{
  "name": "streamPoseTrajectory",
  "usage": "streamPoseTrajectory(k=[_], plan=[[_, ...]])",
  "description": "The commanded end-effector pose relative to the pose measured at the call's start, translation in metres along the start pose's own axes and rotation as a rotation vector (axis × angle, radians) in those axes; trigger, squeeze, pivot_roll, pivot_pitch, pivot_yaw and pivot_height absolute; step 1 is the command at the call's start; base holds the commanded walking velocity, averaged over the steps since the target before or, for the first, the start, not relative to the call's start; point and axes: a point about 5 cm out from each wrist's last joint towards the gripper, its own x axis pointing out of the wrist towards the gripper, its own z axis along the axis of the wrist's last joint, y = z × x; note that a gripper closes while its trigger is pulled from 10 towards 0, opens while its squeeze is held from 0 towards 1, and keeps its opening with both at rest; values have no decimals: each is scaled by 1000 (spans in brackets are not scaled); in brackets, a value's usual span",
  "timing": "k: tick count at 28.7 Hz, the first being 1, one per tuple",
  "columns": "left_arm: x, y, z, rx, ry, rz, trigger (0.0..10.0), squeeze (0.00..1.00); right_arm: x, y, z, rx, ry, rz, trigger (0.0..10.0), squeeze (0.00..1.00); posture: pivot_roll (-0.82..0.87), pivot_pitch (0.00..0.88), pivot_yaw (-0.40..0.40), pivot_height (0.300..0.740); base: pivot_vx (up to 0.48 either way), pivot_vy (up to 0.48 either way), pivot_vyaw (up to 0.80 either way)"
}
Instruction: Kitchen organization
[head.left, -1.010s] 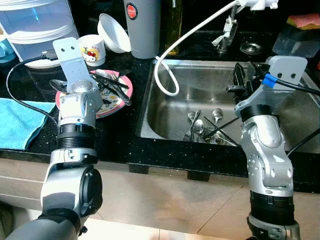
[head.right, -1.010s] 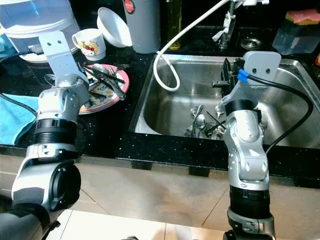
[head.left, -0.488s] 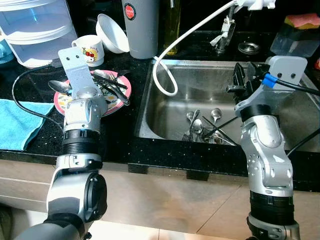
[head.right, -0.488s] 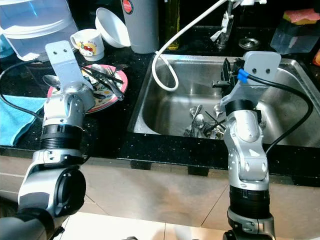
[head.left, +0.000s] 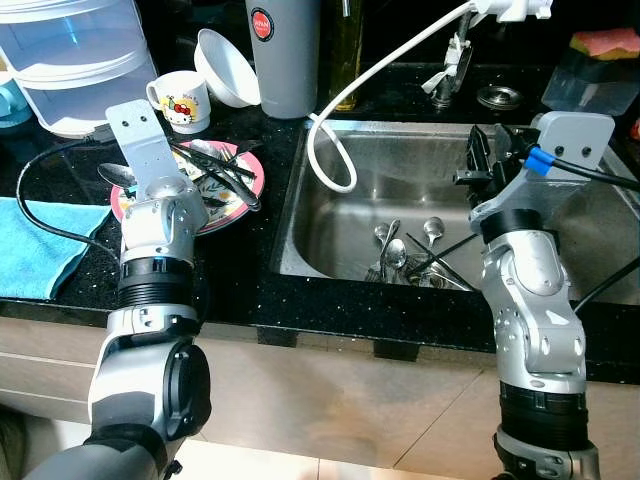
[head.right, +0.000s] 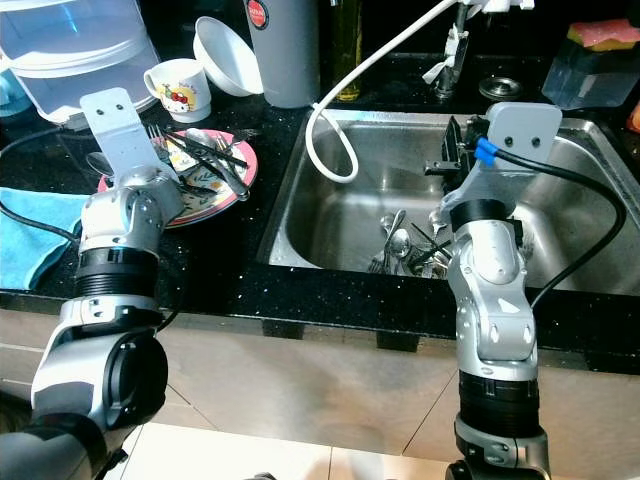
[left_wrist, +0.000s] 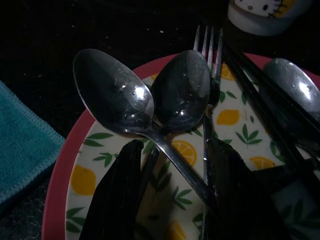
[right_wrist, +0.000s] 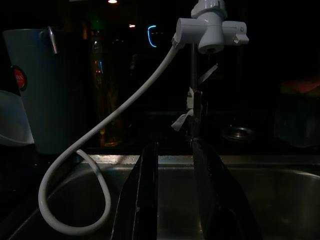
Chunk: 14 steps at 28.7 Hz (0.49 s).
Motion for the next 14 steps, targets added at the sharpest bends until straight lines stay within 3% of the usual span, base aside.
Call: streamPoseTrajectory(k=[1, 2, 3, 4, 14], plan=[[8, 7, -27, 6, 134, 24, 4902, 0, 1, 1, 0, 14, -5, -2, 10000, 0, 38, 110, 84, 740, 0, 0, 0], [9, 8, -27, -3, 135, 25, 1843, 0, 1, 1, 1, 15, -6, -2, 10000, 0, 36, 112, 81, 740, 0, 0, 0], [10, 8, -27, -5, 134, 26, 1843, 0, 1, 1, 1, 15, -6, -2, 10000, 0, 36, 112, 81, 740, 0, 0, 0], [10, 8, -26, -8, 136, 26, 0, 0, 1, 1, 1, 14, -6, -1, 10000, 0, 36, 112, 81, 740, 0, 0, 0], [16, 11, -10, -40, 94, 36, 0, 0, 1, 1, 1, 14, -5, -2, 10000, 0, 35, 112, 79, 740, 0, 0, 0]])
